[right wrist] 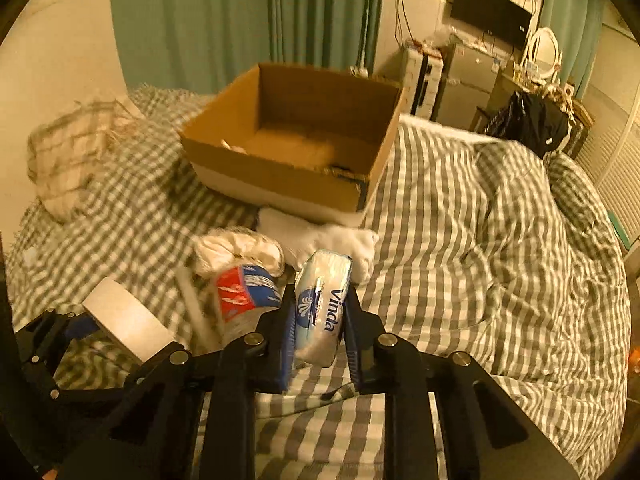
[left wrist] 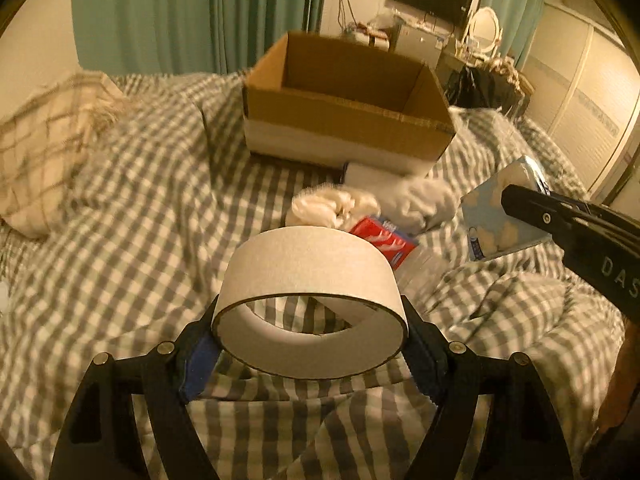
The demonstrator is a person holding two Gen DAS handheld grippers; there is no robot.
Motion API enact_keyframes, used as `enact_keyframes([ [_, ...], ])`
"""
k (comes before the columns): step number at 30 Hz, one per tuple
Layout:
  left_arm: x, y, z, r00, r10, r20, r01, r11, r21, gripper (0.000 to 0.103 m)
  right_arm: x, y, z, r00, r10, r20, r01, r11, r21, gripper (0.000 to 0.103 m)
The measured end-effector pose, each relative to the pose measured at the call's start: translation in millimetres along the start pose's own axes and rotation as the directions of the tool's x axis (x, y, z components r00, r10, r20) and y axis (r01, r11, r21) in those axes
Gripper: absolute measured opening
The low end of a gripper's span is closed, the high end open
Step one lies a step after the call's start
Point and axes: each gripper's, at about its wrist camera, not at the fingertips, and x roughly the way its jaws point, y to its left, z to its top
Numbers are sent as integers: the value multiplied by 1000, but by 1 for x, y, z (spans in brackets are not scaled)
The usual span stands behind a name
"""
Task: Organize objects
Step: 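Grasp the white tape ring with the left gripper while the right gripper grasps the Vinda tissue pack, then carry the tape ring and tissue pack into the box and open both grippers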
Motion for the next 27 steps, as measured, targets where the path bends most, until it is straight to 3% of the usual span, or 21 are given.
enact_keyframes([
  [4, -32, 2, 10, 997, 29, 75, -29, 1000, -3, 81, -32, 7, 5, 998, 9, 66, -8, 1000, -15, 20],
  [14, -89, 9, 58, 977, 14, 212, -16, 1000, 8, 81, -88, 15, 17, 984, 39, 174, -35, 999, -24, 20],
  [20, -92, 12, 101, 968, 21, 251, -31, 999, 36, 81, -102, 15, 47, 970, 57, 236, -46, 998, -52, 20],
  [27, -73, 12, 162, 959, 16, 282, -36, 997, 63, 81, -94, 6, 110, 950, 73, 302, -57, 996, -63, 20],
])
